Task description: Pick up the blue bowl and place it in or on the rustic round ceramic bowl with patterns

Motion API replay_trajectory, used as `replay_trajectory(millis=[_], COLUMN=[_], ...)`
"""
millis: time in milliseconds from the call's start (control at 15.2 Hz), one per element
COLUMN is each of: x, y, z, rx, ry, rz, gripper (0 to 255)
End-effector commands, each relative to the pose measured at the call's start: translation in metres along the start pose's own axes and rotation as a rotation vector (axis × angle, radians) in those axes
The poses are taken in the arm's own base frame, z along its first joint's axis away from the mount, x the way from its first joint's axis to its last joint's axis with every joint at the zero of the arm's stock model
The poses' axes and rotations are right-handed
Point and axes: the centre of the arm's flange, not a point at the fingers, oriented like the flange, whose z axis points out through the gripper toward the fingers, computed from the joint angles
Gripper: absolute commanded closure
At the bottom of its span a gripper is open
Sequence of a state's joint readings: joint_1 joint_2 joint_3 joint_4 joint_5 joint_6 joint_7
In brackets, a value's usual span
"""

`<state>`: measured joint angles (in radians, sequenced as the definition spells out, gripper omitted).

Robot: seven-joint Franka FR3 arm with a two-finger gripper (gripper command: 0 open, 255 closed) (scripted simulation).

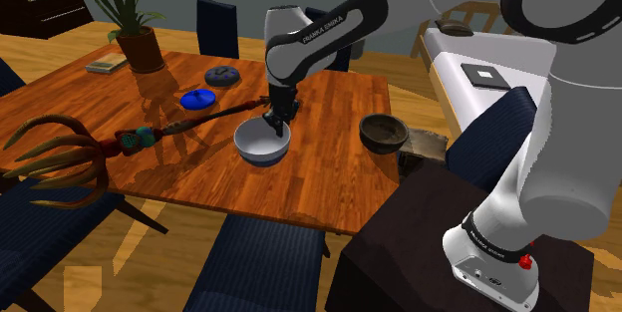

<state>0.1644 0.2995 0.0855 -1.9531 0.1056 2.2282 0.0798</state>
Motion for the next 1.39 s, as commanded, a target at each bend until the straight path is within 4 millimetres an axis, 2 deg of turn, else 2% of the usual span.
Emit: replay_trajectory(millis=[0, 330, 1320], x=[0.000, -0.001, -0.087], y=[-0.002, -0.004, 0.173], z=[-0.011, -0.035, -0.059], rx=[0.000, 0.000, 0.000], ry=[0.000, 0.000, 0.000], rz=[0.000, 0.000, 0.000], gripper=[255, 255, 255])
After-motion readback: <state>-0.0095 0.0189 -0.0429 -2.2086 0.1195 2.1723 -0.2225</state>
